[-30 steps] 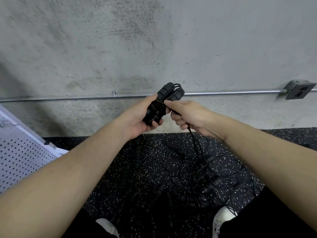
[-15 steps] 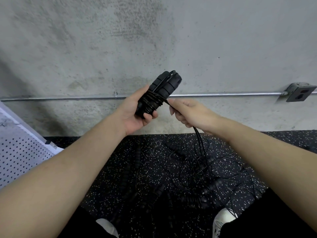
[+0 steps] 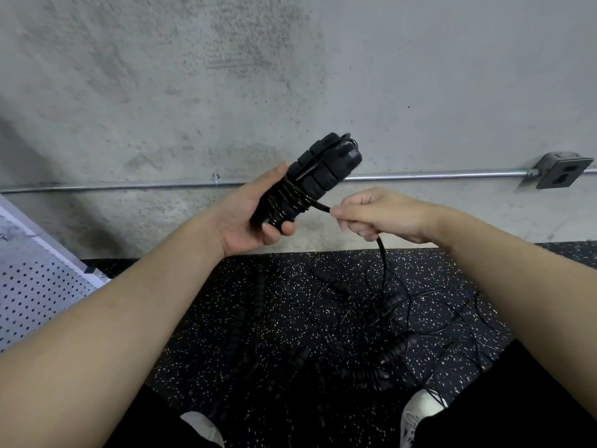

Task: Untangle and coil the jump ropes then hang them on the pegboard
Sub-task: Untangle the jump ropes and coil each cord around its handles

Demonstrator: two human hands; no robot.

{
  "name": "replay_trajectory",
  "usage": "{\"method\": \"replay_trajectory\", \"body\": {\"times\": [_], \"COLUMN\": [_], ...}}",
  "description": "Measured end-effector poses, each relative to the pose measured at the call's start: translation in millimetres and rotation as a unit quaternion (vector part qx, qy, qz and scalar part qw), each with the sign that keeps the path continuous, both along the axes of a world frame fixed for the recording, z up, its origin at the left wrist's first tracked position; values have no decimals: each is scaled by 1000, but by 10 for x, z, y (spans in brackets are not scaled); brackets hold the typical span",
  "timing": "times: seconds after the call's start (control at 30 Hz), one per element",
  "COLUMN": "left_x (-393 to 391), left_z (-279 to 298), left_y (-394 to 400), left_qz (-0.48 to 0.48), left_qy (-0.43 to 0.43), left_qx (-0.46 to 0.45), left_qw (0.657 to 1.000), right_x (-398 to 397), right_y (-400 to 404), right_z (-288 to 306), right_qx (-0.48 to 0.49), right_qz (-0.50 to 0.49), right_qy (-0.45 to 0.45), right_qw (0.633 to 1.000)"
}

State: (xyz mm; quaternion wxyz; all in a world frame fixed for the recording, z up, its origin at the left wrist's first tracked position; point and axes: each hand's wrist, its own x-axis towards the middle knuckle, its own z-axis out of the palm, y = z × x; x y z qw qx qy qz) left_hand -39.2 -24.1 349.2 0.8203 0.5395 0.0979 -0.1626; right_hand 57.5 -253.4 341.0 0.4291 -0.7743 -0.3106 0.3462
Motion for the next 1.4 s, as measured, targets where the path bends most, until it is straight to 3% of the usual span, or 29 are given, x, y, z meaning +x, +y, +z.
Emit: {"method": "replay_trajectory", "body": {"times": [0.1,0.33,0.63,0.87,0.97,1.03,1.2,1.3,1.4], "left_x": [-21,-14,42,18,5,18,75,99,125], "left_z": [-36,-137,-206,-270,-297,-322,-356,-355,-363], "left_y": [-7,-186,-290,-256,-249,-245,-245,-254,-297], "left_qz": [-79,-128,-199,-159,-153,-142,-87,-27,3], "left_qy": [-24,-35,-84,-113,-142,-163,-195,-190,-190], "left_qx": [84,325,496,569,651,675,691,672,679], "left_qw": [993,936,841,799,729,705,691,715,709], "right_x": [79,151,24,-27,-77,-122,-195,-196,-202], "right_y": [-49,-31,222,263,259,269,282,307,342], "right_z": [-73,-196,-177,-93,-39,-53,-55,-49,-69], "right_qx": [-70,-103,-83,-67,-65,-91,-139,-70,0], "right_qz": [-22,-79,-105,-116,-98,-99,-95,-99,-122], "right_qy": [-76,-46,-22,-15,-12,3,23,30,45], "right_qw": [994,991,991,991,993,991,985,992,992]}}
